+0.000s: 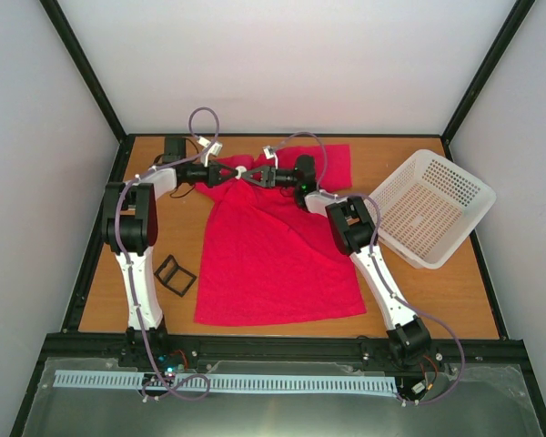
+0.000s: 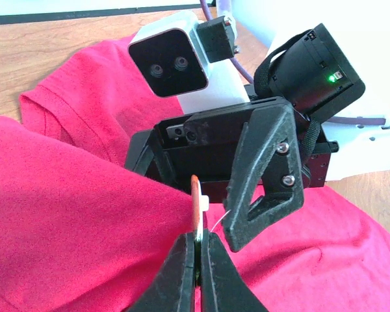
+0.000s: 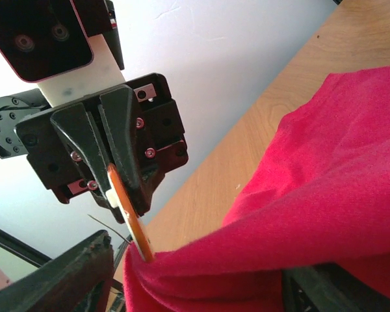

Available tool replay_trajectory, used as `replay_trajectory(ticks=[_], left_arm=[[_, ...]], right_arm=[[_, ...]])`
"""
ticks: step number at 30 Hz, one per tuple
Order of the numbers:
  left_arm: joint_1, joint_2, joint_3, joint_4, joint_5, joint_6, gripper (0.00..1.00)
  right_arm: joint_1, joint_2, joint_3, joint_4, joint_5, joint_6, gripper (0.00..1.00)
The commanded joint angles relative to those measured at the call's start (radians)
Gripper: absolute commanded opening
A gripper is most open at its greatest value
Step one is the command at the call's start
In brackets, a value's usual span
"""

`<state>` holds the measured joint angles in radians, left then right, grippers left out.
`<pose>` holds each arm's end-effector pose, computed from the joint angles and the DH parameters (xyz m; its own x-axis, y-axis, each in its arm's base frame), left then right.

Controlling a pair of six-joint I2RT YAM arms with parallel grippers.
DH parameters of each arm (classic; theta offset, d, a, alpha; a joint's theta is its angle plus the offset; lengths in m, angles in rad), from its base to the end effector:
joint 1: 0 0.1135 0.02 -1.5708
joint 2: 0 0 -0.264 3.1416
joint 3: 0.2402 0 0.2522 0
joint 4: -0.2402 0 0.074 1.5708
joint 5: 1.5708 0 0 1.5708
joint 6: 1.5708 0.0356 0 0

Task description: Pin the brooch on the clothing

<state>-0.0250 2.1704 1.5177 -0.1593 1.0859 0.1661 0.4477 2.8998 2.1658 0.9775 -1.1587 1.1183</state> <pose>0.4614 -0.0430 0.1646 -0.6129 0.0924 -0.7847 0.7316 0.4415 -0.5194 0.5124 0.2822 0.0785 -0.7819 0.0241 -0.6230 -0.6217 -0.1043 0.7762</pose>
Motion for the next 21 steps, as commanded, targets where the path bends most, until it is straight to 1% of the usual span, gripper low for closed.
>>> replay_trajectory(ticks=[1,10,15,21], left_arm=[[0.008,-0.028,0.003,0.028,0.048,0.007,0.01],[0.009,-0.038,-0.007,0.03,0.087,0.016,0.01],[0.008,-0.059,-0.029,0.052,0.114,0.025,0.01],[0.008,-0.057,-0.029,0.057,0.154,0.029,0.01]], right_arm=[[0.006,0.022,0.045,-0.027,0.001,-0.03,0.66],[0.006,0.04,0.078,-0.062,-0.001,-0.038,0.63],[0.008,0.054,0.103,-0.069,-0.007,-0.032,0.58],[0.012,0.056,0.108,-0.069,-0.019,-0.03,0.59]])
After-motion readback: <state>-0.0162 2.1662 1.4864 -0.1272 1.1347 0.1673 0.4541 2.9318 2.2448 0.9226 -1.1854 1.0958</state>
